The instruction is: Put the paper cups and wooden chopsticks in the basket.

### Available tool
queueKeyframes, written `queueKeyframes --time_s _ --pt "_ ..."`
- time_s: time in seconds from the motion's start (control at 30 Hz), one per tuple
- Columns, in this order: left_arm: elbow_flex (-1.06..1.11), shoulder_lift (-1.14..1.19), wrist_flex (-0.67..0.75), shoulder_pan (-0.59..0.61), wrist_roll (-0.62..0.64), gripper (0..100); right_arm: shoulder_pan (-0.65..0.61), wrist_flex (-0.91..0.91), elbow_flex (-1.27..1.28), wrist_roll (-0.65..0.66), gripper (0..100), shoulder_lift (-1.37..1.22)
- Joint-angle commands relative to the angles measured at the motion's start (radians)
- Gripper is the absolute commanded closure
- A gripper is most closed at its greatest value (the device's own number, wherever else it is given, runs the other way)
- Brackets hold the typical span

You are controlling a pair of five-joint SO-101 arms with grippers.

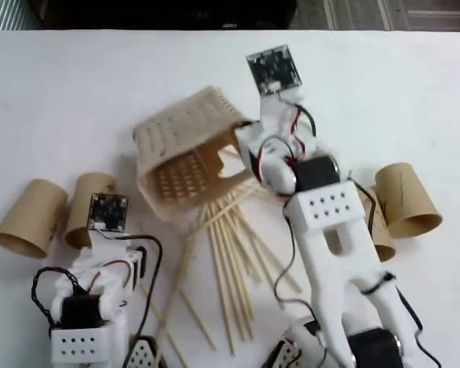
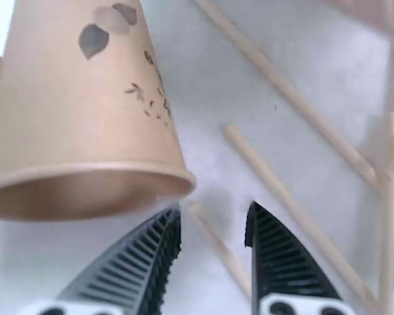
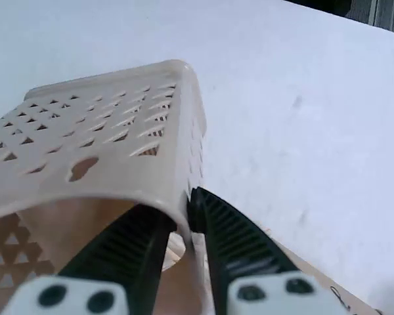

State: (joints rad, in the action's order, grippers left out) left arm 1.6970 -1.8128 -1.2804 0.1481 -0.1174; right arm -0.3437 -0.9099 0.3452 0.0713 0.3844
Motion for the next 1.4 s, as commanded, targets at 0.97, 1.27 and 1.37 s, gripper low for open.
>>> queueKeyframes --time_s 0.97,1.27,1.37 --pt "-0.005 -0.005 -0.005 0.007 0.009 83 0.168 -0.544 -1.534 -0.130 98.0 -1.078" --pt "-0.005 -0.005 -0.005 0.007 0.009 83 0.162 -0.616 -1.682 -0.123 83.7 -1.135" --pt "-0.005 -0.005 -0.005 0.007 0.009 83 0.143 -0.582 -1.711 -0.117 82.8 -1.139"
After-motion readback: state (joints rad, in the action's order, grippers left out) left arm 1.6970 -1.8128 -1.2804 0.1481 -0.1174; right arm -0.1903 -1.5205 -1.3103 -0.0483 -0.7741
